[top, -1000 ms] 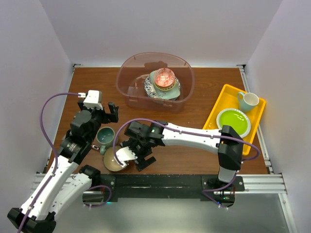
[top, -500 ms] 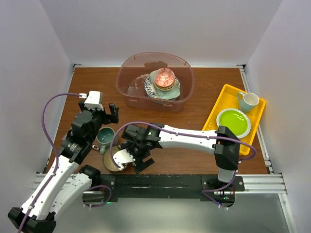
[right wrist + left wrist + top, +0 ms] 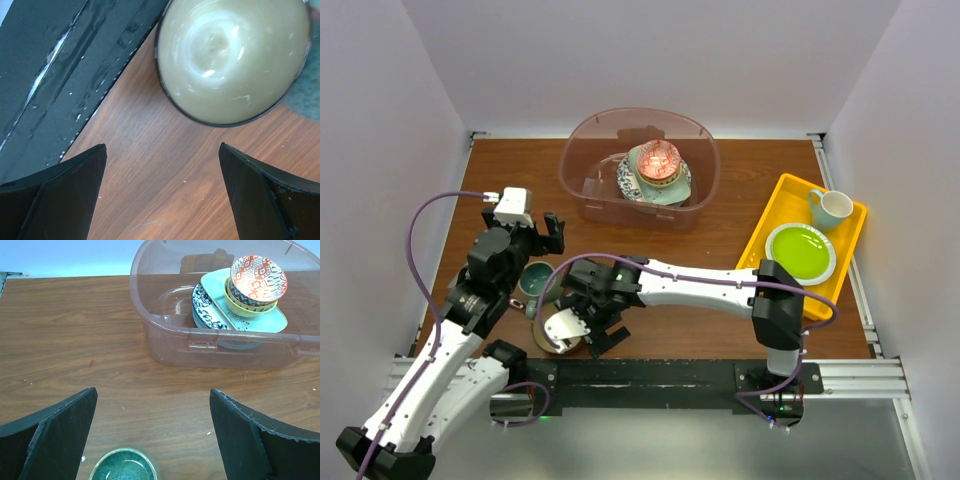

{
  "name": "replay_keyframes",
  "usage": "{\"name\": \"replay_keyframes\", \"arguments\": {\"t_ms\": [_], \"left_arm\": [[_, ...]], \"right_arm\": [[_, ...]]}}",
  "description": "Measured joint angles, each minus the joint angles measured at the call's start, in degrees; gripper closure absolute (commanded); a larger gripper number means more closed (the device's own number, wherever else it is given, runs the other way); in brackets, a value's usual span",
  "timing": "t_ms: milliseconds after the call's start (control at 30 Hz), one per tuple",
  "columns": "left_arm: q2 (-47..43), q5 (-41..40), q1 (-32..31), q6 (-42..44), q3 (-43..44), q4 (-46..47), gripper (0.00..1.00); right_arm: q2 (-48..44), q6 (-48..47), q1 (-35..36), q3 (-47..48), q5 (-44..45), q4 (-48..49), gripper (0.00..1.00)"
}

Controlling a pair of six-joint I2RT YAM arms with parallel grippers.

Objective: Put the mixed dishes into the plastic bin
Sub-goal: Pick up the bowl from the center of the board.

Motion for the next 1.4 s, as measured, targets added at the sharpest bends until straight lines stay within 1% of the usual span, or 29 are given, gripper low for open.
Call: {"name": "replay_keyframes", "arguments": {"t_ms": [400,800,933,1033,1067,1133,1167,1267,1300,1367,1400], "left_arm": [[0.1,-0.7,0.0,0.0,0.0,0.0,0.0],[0.6,-4.3,0.0,-0.3,0.0,-0.2,0.0],[0.6,-4.8,0.0,-0.3,0.0,-0.3,0.0],[0.6,-5.0,0.0,-0.3,0.0,-0.3,0.0],[0.6,-5.0,0.0,-0.3,0.0,-0.3,0.0],[0.6,-5.0,0.0,-0.3,0.0,-0.3,0.0],[0.6,-5.0,0.0,-0.3,0.0,-0.3,0.0],[0.6,-5.0,0.0,-0.3,0.0,-0.3,0.0],[0.6,-5.0,0.0,-0.3,0.0,-0.3,0.0],[0.6,-5.0,0.0,-0.3,0.0,-0.3,0.0],[0.6,-5.0,0.0,-0.3,0.0,-0.3,0.0]], "right_arm": [[4.3,-0.4,0.1,6.3,0.5,0.0,0.02],[9.4,-2.0,1.4,6.8,-3.7,0.1,0.03],[11.7,-2.2,1.7,7.2,-3.7,1.0,0.09],[12.2,-2.3,2.2,7.0,-3.4,1.8,0.16],[12.2,-2.3,2.4,6.8,-3.3,2.3,0.21],[12.2,-2.4,3.1,6.4,-2.4,3.5,0.26],[12.2,-2.5,3.4,6.1,-1.8,4.0,0.31],[12.2,-2.7,4.3,5.3,-0.4,5.0,0.39],[12.2,-2.7,4.5,5.1,-0.1,5.3,0.45],[12.2,-2.9,4.8,4.8,0.2,5.6,0.52],[12.2,-2.9,4.9,4.8,0.5,5.6,0.6]]}}
